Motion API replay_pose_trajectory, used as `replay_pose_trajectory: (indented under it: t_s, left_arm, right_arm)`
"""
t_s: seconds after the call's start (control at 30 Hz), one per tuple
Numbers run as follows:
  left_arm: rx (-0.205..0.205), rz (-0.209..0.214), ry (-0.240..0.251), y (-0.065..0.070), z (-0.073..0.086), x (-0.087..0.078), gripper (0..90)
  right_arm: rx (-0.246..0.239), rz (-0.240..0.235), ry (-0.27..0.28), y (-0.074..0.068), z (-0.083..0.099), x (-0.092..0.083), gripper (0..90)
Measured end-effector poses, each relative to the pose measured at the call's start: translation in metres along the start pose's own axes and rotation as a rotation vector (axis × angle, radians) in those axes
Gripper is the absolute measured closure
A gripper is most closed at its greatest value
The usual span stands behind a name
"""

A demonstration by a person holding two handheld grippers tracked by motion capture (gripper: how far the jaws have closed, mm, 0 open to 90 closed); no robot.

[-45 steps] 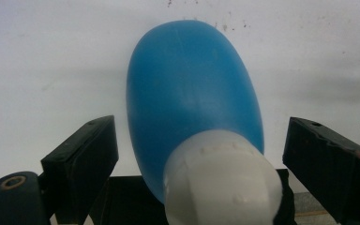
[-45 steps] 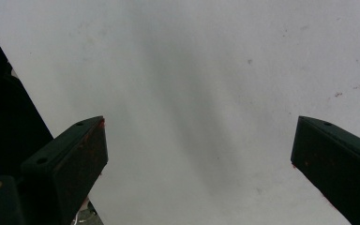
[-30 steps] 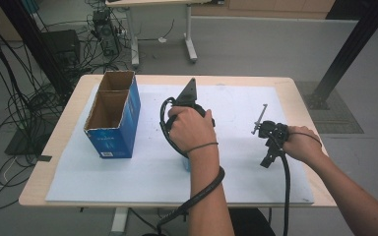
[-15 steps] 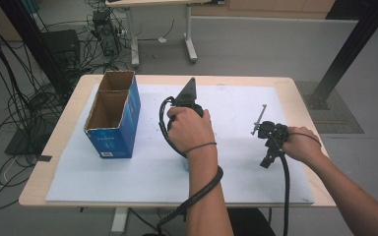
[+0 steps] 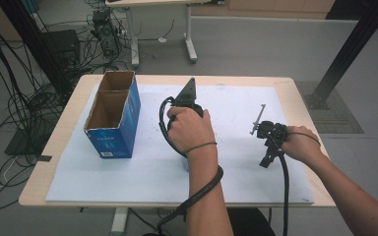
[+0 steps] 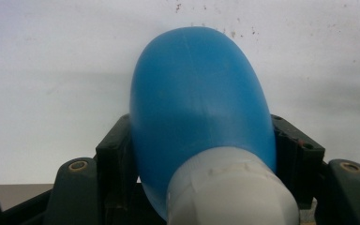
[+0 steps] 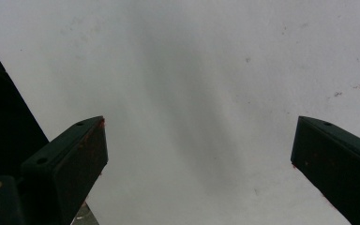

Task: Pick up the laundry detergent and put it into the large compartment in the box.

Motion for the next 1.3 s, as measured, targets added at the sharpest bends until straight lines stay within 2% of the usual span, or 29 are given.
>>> replay_pose_trajectory:
  t_s: [1.3]
  left_arm:
    - [0.013, -0.005, 0.007, 0.0008, 0.0023, 0.0006, 35.4]
  right_arm:
    - [-0.001, 0.009, 0.001, -0.0030, -0.0026, -0.0036, 4.1]
Point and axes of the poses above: each handheld gripper's, and its own axes: x roughly forward along the jaws, z roughly out of its underside, y roughly to its right, the point moved 10 cm from there along x, roughly forward along the jaws, and after that the axes turned 8 degrees about -y, right-handed, at the moved point
